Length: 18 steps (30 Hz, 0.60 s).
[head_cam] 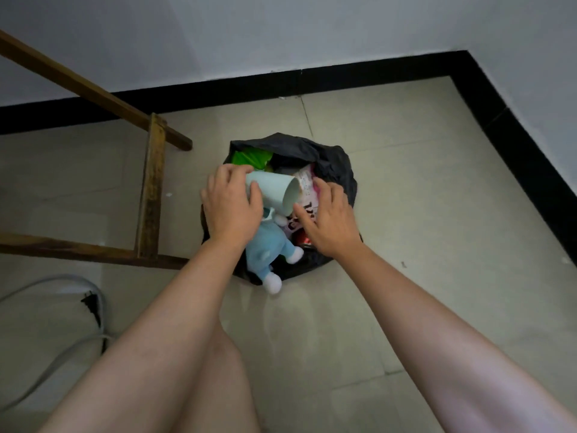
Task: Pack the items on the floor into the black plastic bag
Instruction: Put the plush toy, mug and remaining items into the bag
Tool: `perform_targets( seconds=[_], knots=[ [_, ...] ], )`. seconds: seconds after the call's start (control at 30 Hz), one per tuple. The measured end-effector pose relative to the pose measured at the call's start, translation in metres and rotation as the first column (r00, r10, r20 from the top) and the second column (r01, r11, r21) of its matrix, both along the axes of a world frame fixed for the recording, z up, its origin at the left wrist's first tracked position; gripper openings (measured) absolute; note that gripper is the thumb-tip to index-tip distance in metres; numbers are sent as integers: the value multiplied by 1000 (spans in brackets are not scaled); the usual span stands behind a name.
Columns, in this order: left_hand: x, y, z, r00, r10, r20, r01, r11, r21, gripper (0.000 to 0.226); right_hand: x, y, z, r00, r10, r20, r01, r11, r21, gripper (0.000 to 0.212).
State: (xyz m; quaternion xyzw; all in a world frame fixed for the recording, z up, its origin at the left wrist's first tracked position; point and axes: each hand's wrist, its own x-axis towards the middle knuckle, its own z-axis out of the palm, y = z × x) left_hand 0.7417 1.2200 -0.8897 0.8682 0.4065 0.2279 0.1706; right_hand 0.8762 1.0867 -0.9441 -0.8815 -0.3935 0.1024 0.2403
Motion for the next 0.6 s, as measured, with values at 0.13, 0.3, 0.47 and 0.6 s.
perform_targets(
  seconds=[0.13, 0.3, 0.47, 0.6],
  knots=[
    [45, -40, -3, 990, -139, -25, 138, 990, -29, 50, 24, -78, -8, 989, -97, 107, 107, 990, -91, 67],
    [111, -111, -23, 889, -444, -117, 441, 896, -53, 64, 45, -189, -9, 931, -319, 176, 355, 902, -246, 68],
    [142, -191, -48, 620, -723, -304, 739, 669, -83, 62, 38, -296, -7, 791, -583, 189, 606, 699, -380, 70],
    [150, -256, -62, 403, -835, -375, 862, 483, -150, 62, 12, -365, -5, 621, -769, 151, 737, 506, -448, 73]
  ],
)
